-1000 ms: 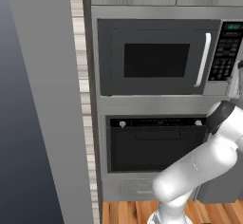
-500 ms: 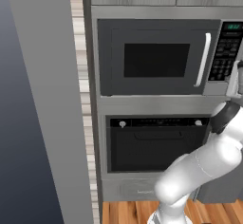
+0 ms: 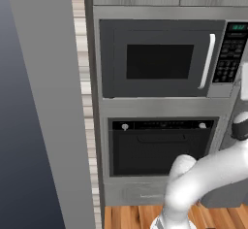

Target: Place the bowl containing the tomato and squash in the microwave. Close the microwave door and press the start button to microwave the meal.

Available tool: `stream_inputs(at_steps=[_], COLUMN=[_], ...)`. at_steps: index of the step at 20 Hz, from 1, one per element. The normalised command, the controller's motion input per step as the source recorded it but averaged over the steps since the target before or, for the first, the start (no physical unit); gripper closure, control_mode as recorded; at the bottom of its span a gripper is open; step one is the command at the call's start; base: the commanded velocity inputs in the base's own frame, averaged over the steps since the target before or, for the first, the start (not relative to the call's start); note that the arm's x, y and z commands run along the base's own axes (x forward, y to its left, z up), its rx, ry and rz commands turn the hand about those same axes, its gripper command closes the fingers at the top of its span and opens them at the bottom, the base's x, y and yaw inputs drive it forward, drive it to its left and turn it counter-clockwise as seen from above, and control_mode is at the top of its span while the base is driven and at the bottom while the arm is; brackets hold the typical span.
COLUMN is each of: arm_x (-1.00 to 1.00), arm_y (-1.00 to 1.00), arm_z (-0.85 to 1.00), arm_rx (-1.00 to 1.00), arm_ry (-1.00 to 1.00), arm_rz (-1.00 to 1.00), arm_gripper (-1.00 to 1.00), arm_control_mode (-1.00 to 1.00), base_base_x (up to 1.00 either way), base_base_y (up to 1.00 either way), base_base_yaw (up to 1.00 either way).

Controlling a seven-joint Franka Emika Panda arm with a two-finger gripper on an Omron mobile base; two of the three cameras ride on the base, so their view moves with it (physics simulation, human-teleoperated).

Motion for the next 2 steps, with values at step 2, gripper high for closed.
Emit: stream_inputs(at_steps=[2], arm_x=[0.0], arm_y=[0.73], arm_z=[-0.94], arm_rx=[0.0], arm_ry=[-0.27], arm_rz=[-0.25], arm_gripper=[1.0], arm_control_mode=[-1.0], base_base_x=[0.0], base_base_y=[0.0], base_base_yaw=[0.0])
